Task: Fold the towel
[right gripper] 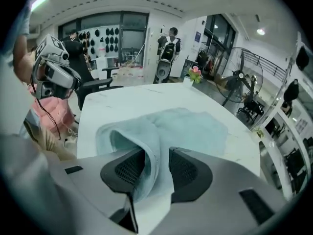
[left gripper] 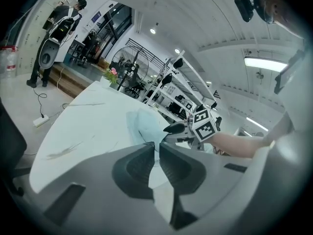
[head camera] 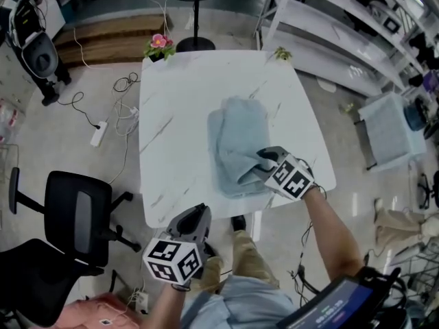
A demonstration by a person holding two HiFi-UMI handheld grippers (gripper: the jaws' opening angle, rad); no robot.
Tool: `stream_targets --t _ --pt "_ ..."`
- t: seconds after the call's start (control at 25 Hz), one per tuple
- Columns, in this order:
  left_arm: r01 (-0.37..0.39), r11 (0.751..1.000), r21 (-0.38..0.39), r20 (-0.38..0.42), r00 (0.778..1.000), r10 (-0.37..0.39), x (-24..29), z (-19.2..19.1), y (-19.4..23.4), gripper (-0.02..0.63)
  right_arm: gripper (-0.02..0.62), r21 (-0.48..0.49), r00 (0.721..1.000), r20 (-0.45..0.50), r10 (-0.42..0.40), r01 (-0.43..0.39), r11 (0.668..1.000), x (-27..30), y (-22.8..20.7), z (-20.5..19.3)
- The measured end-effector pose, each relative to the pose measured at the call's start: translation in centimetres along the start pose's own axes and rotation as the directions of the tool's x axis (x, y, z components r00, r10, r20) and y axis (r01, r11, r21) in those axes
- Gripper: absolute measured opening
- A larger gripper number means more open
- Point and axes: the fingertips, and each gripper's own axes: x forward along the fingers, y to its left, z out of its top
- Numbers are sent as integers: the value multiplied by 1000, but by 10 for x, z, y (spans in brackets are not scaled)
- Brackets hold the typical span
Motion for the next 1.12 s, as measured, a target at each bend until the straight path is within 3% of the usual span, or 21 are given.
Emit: stream_targets --t 0.16,0.28,0.36,0.56,0.64,0.8,0.96,1.12 --pt "-3 1000 -4 10 1000 3 -1 5 3 35 108 -90 991 132 8 4 996 -9 24 43" --pt "-8 1000 -13 25 1000 8 -3 9 5 35 37 -192 983 179 47 -12 981 -16 52 65" --pt "-19 1000 -16 29 999 20 -2 10 8 35 35 -255 985 153 85 -44 966 -10 72 64" --pt "-39 996 -86 -2 999 39 16 1 24 46 87 -373 987 -37 155 -157 914 32 112 21" --pt "-34 991 -128 4 999 35 26 7 29 86 92 -356 984 -31 175 -175 918 36 113 23" --pt "-35 989 -143 1 999 36 43 18 35 174 215 -297 961 39 275 -251 921 11 121 44" --pt "-9 990 -138 -50 999 3 64 23 23 235 236 -236 926 135 354 -317 919 -32 119 67" --pt "-65 992 -111 -134 990 50 89 11 18 238 230 -254 911 182 371 -321 912 -66 77 87"
